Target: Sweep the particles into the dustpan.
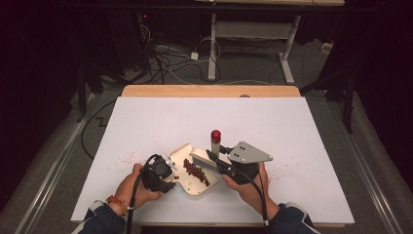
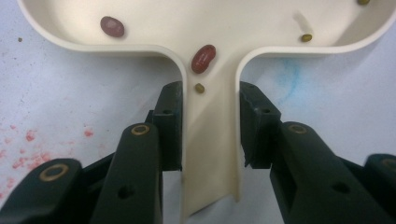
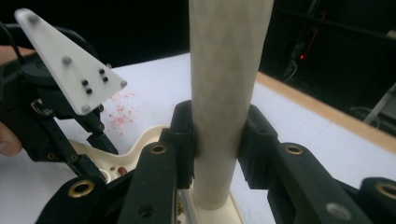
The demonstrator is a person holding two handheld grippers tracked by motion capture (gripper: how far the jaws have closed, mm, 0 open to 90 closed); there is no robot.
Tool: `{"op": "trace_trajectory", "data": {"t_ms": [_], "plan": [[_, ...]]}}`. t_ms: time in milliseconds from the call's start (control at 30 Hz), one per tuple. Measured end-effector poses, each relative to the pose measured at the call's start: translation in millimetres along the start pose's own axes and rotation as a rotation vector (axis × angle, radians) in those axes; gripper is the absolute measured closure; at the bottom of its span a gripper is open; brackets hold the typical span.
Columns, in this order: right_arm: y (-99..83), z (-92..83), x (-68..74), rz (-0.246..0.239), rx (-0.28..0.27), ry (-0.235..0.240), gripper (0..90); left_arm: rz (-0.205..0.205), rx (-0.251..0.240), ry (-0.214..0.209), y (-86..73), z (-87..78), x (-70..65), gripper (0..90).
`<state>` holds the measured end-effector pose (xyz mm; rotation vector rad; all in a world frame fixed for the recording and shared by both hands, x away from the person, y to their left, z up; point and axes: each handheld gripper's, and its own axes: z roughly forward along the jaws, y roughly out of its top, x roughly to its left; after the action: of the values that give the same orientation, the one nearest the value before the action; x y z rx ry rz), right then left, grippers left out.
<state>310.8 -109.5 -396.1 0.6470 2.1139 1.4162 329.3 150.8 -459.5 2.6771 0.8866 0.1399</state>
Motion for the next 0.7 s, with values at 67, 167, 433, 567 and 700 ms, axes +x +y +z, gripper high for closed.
{"op": "trace_trajectory", "data": {"t_ms": [67, 167, 433, 567, 700], "plan": [[3.1, -5.5, -2.1, 0.007, -0.016, -0.006, 70.1, 0.001, 0.0, 0.0, 0.0, -0.1, 0.1, 63.6], [4.3, -9.6, -8.2, 0.013, -0.019, -0.019, 70.1, 0.0, -0.001, -0.001, -0.2, 0.0, 0.1, 63.6], [-1.8, -8.4, -17.1, 0.026, 0.021, -0.025, 70.1, -0.012, -0.007, -0.009, -1.2, 0.1, 2.6, 63.4], [-1.2, -12.4, -22.1, 0.034, 0.018, -0.017, 70.1, -0.018, -0.012, -0.018, -2.5, 0.2, 4.5, 63.4], [0.7, -20.2, -27.5, 0.032, 0.022, -0.013, 70.1, -0.028, -0.018, -0.018, -4.5, -0.1, 6.8, 63.3]]}}
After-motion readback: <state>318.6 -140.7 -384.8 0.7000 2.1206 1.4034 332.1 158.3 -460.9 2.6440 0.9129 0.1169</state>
